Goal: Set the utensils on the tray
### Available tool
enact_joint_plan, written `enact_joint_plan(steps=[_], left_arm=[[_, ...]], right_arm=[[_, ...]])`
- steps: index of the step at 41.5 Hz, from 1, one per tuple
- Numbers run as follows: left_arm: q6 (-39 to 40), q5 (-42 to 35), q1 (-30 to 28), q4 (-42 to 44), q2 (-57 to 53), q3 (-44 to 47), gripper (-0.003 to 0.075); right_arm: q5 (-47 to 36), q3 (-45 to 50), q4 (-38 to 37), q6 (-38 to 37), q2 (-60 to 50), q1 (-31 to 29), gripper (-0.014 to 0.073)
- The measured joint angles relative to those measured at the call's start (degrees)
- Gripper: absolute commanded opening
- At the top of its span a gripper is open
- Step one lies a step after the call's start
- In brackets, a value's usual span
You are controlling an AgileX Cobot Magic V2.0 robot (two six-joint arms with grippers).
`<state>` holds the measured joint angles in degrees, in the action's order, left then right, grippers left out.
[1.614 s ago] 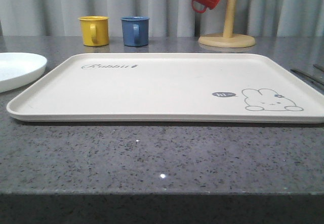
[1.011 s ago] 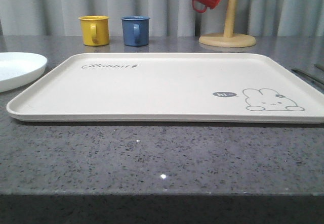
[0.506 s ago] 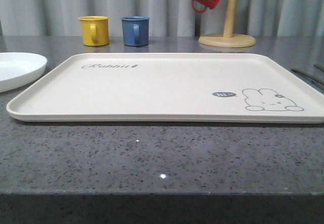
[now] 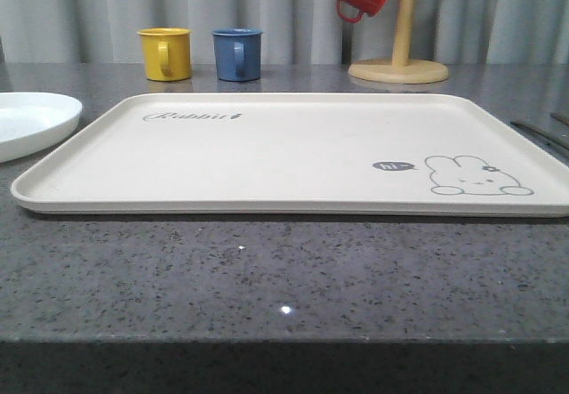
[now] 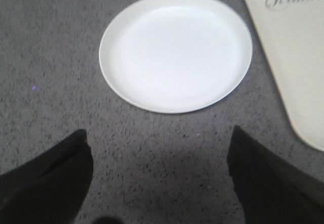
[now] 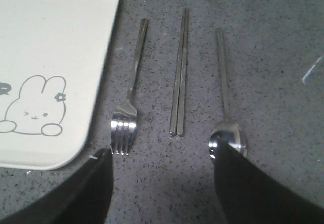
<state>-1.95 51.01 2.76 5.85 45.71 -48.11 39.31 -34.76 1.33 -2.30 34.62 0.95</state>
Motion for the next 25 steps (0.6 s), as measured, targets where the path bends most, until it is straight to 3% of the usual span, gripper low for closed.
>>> enact_joint_plan(steps=[6, 13, 18, 25], left_arm=[[1.12, 4.87, -9.51, -0.47, 14.79, -6.28, 0.0533], [-15.78, 2.49, -23.61, -26.1, 29.19, -12.84, 0.0533], [-21.13, 1.07, -25.35, -34.34, 38.18, -16.88, 0.0497], [-21.98, -0.61, -25.09, -36.12, 46.23, -20.34, 0.0395]], right_arm=[[0.09, 0.0, 0.0, 0.0, 0.0, 0.0, 0.0466], [0.09, 0.0, 0.0, 0.0, 0.0, 0.0, 0.0466], [0.09, 0.0, 0.0, 0.0, 0.0, 0.0, 0.0466], [0.09, 0.0, 0.0, 0.0, 0.0, 0.0, 0.0466]])
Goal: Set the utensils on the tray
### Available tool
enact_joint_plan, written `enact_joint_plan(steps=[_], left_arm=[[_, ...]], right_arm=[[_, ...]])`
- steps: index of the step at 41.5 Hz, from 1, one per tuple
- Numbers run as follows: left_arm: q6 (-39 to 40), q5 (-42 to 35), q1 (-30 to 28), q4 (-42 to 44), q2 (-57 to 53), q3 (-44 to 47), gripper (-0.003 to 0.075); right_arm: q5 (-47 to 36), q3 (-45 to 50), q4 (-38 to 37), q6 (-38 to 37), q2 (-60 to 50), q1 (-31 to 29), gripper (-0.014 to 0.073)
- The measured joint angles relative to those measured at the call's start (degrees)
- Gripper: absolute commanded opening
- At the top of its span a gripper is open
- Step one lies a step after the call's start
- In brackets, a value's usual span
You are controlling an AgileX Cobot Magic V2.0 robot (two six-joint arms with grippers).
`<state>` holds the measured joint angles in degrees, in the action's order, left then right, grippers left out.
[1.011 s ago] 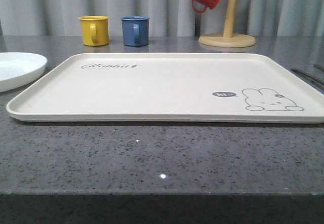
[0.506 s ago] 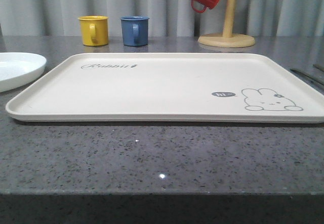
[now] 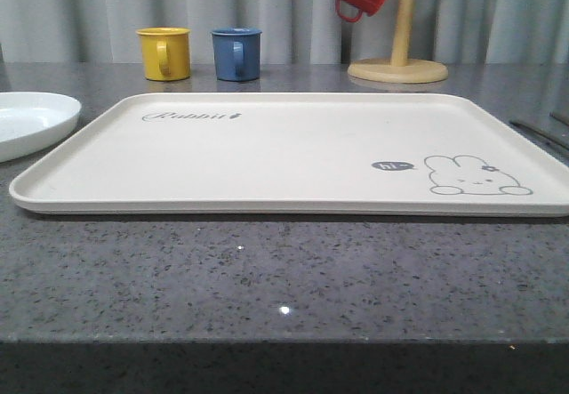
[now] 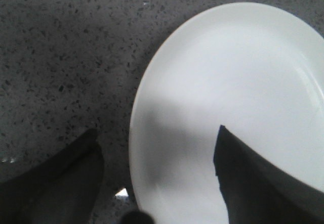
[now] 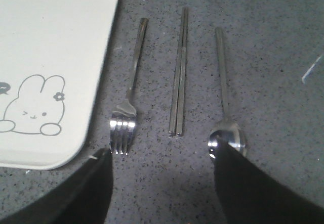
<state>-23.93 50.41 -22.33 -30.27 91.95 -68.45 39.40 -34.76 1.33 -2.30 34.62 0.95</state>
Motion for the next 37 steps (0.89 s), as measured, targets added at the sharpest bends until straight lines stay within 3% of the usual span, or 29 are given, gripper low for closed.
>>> enact_joint_plan(steps=[7, 13, 16, 37], left_arm=[[0.0, -0.3, 0.0, 0.02, 3.23, -0.05, 0.0312], [0.0, 0.42, 0.0, -0.02, 3.57, -0.18, 0.0067], [0.0, 0.65, 0.0, 0.09, 3.57, -0.18, -0.0015], [-0.1, 6.24, 1.63, -0.19, -1.28, -8.96, -0.002]], right_arm=[[0.04, 0.0, 0.0, 0.0, 0.0, 0.0, 0.0466], [0.13, 0.0, 0.0, 0.0, 0.0, 0.0, 0.0466], [0.13, 0.0, 0.0, 0.0, 0.0, 0.0, 0.0466], [0.13, 0.0, 0.0, 0.11, 0.0, 0.0, 0.0466]])
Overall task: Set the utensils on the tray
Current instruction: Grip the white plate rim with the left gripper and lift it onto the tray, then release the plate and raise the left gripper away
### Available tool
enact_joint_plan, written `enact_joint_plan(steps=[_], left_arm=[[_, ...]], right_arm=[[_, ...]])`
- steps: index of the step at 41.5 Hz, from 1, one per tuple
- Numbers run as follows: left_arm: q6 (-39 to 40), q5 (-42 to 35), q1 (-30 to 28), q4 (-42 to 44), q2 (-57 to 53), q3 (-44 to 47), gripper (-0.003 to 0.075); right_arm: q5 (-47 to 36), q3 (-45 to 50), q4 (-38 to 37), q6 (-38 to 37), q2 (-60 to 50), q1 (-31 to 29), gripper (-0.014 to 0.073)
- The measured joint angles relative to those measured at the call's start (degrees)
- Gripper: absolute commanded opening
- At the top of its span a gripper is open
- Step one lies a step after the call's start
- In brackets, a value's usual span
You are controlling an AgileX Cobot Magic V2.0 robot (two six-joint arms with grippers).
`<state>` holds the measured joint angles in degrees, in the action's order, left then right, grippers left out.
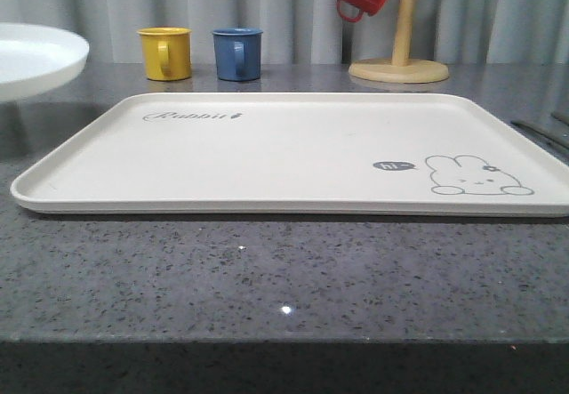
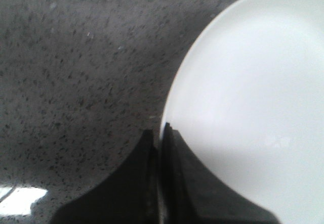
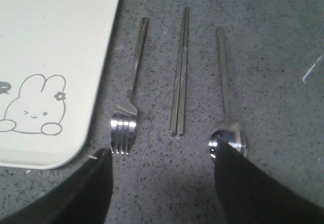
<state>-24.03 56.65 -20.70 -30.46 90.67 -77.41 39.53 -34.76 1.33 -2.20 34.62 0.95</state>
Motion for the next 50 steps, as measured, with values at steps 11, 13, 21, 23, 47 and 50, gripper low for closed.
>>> enact_joint_plan(steps=[11, 13, 21, 23, 47, 50], left_arm=[[-0.86, 4.46, 12.55, -0.25, -1.82, -2.29, -0.002], [-0.95, 4.57, 15.77, -0.25, -1.72, -2.29, -0.002], [-0.98, 3.86, 27.02, -0.39, 0.81, -2.29, -0.002], [-0.98, 3.5, 28.8, -0.27, 1.83, -2.29, -0.002], [-0.98, -3.98, 32.34, 1.15, 10.34, -2.29, 0.0363], [-0.98, -4.07, 32.34, 1.76, 10.34, -2.4, 0.0397]], right_arm=[[0.0, 0.0, 0.0, 0.0, 0.0, 0.0, 0.0466], [0.0, 0.0, 0.0, 0.0, 0.0, 0.0, 0.0466], [0.0, 0.0, 0.0, 0.0, 0.0, 0.0, 0.0466], [0.0, 0.0, 0.0, 0.0, 0.0, 0.0, 0.0466], [0.0, 0.0, 0.0, 0.21, 0.0, 0.0, 0.0466], [0.0, 0.0, 0.0, 0.21, 0.0, 0.0, 0.0466]])
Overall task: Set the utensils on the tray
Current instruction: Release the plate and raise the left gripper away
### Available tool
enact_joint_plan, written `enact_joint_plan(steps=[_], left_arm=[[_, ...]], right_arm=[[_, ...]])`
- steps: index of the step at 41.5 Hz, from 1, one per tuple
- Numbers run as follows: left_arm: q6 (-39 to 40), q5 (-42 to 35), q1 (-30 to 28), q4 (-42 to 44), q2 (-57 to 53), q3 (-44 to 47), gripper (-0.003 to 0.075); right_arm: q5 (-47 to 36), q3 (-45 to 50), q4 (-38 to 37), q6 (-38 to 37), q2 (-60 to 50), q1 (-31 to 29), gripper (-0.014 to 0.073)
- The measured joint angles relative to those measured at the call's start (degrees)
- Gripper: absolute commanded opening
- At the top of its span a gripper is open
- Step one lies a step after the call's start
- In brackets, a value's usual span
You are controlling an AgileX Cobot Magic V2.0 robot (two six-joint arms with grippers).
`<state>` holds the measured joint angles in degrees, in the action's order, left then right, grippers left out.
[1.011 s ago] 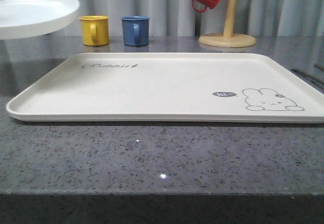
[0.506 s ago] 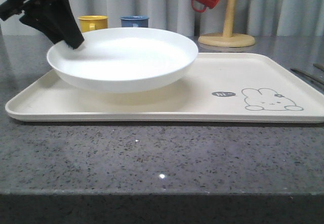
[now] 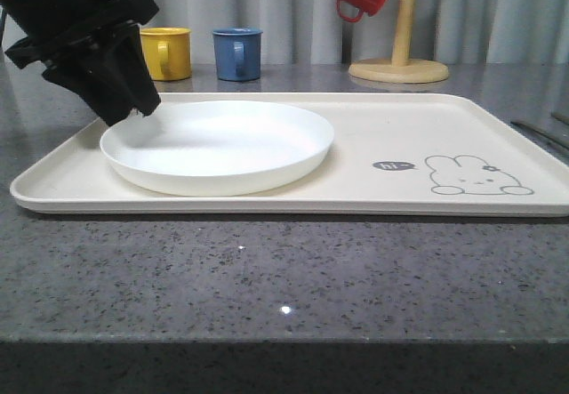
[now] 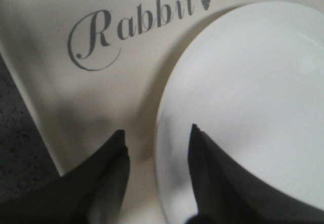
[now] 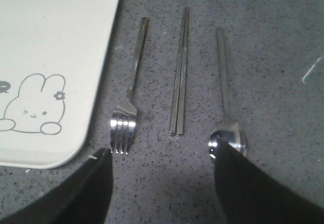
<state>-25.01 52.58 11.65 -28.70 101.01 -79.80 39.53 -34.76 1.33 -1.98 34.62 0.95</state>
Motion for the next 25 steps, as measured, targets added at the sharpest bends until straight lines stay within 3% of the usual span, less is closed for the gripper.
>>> enact_joint_plan(steps=[9, 16, 25], left_arm=[[0.0, 1.36, 0.0, 2.32, -1.31, -2.25, 0.0382], [0.0, 2.2, 1.62, 2.81, -8.38, -3.2, 0.0375], [0.33, 3.9, 13.06, 8.49, -21.38, -0.34, 0.0375]], right_arm=[[0.0, 0.0, 0.0, 0.12, 0.0, 0.0, 0.0466], [0.0, 0.0, 0.0, 0.12, 0.0, 0.0, 0.0466], [0.0, 0.0, 0.0, 0.12, 0.0, 0.0, 0.0466]])
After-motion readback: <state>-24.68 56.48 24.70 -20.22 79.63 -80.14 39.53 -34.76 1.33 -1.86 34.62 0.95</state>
